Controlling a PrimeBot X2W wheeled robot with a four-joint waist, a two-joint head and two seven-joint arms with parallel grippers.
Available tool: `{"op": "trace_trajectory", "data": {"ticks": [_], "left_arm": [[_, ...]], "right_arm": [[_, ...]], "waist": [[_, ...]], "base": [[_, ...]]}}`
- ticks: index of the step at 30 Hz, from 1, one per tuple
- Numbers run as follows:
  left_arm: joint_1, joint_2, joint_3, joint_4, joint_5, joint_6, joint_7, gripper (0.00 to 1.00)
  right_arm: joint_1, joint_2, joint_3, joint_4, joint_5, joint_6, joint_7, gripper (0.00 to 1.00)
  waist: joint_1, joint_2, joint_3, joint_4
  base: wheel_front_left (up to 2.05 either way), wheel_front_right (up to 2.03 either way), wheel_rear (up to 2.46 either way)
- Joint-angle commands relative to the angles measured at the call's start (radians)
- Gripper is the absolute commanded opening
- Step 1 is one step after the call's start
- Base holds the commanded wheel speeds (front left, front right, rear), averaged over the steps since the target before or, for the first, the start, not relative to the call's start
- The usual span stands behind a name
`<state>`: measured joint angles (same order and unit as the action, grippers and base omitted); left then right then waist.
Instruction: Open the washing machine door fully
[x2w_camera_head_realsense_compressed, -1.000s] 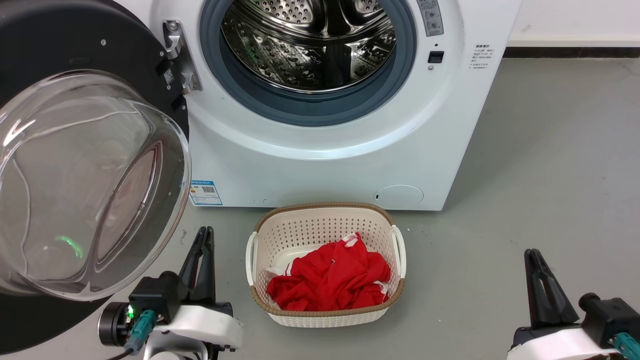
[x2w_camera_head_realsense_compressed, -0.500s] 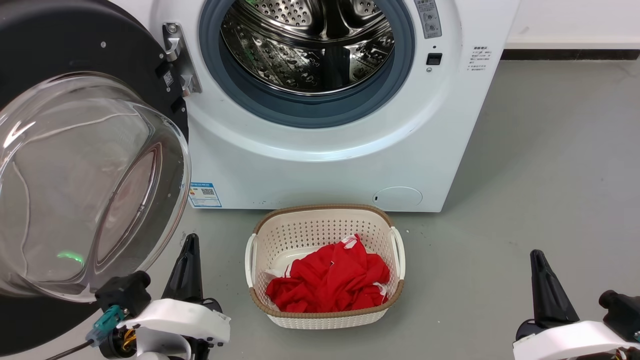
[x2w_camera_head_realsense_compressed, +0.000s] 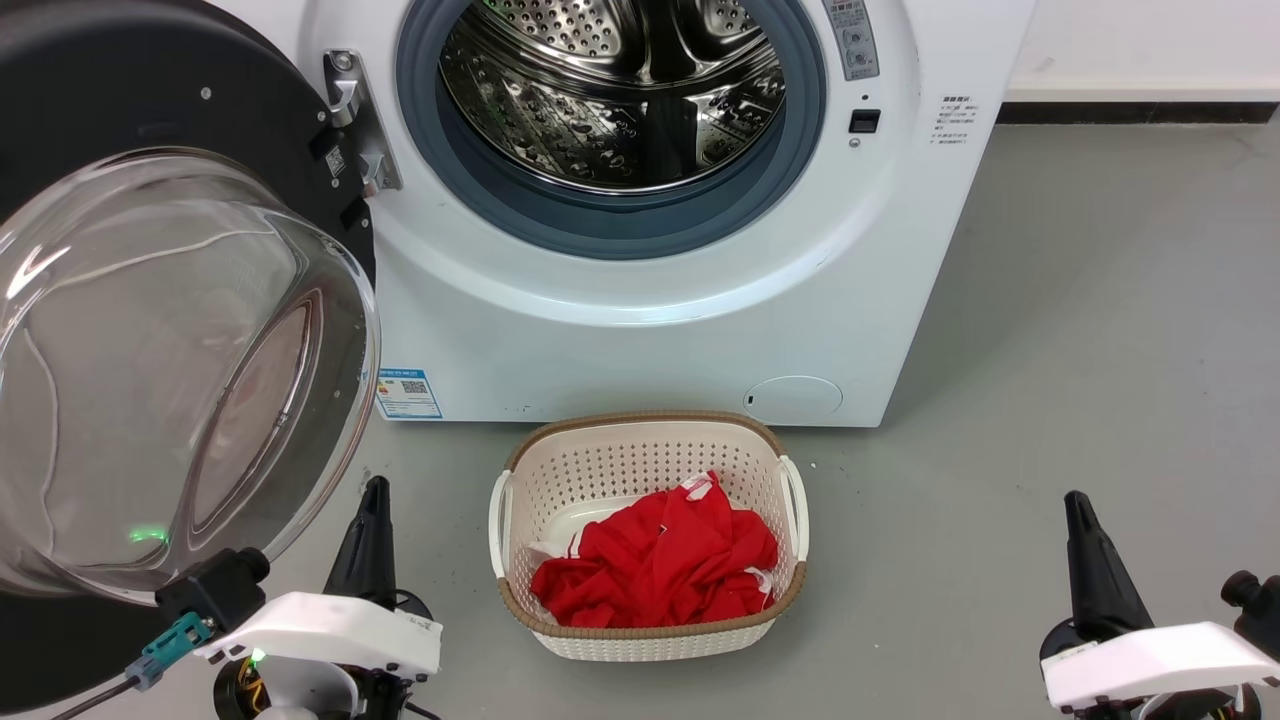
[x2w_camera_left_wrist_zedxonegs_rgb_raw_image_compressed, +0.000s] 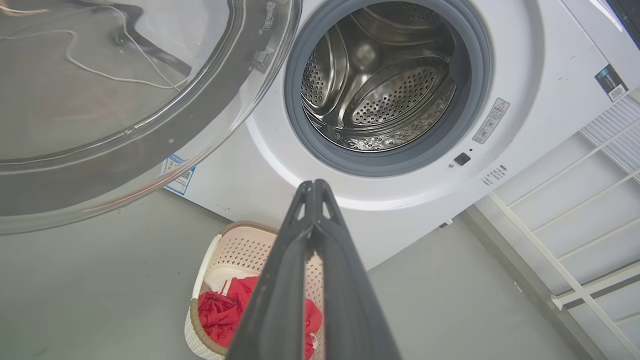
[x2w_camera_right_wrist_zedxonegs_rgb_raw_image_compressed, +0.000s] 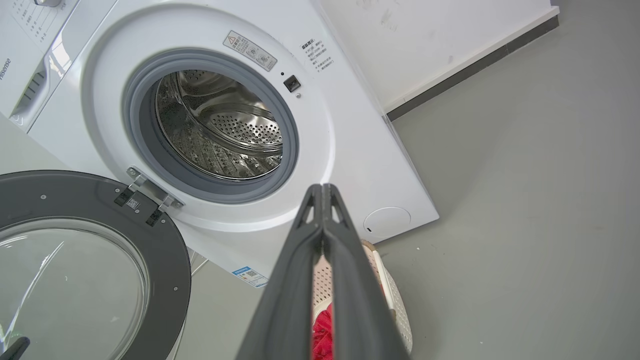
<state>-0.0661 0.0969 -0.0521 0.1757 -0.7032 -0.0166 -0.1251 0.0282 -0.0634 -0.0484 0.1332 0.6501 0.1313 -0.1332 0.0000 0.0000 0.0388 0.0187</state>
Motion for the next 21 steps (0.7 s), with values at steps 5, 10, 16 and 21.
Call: {"op": "trace_trajectory", "data": {"ticks": [5, 10, 16, 21], "left_arm": [[-0.028, -0.002, 0.022, -0.003, -0.095, -0.014, 0.023, 0.00], [-0.031, -0.006, 0.034, 0.003, -0.161, -0.022, 0.041, 0.00], [-0.033, -0.010, 0.046, 0.008, -0.223, -0.030, 0.058, 0.00], [-0.035, -0.013, 0.056, 0.013, -0.283, -0.038, 0.073, 0.00]], "right_arm": [[-0.038, -0.011, -0.001, 0.001, 0.106, 0.000, 0.019, 0.00], [-0.046, -0.012, -0.002, 0.009, 0.178, 0.000, 0.034, 0.00], [-0.054, -0.013, -0.004, 0.017, 0.247, 0.000, 0.049, 0.00], [-0.062, -0.013, -0.006, 0.025, 0.312, 0.000, 0.063, 0.00]], "waist": [[0.0000, 0.0000, -0.002, -0.001], [0.0000, 0.0000, -0.004, -0.002], [0.0000, 0.0000, -0.006, -0.003], [0.0000, 0.0000, -0.008, -0.004]], "base": [[0.00, 0.00, 0.00], [0.00, 0.00, 0.00], [0.00, 0.00, 0.00], [0.00, 0.00, 0.00]]}}
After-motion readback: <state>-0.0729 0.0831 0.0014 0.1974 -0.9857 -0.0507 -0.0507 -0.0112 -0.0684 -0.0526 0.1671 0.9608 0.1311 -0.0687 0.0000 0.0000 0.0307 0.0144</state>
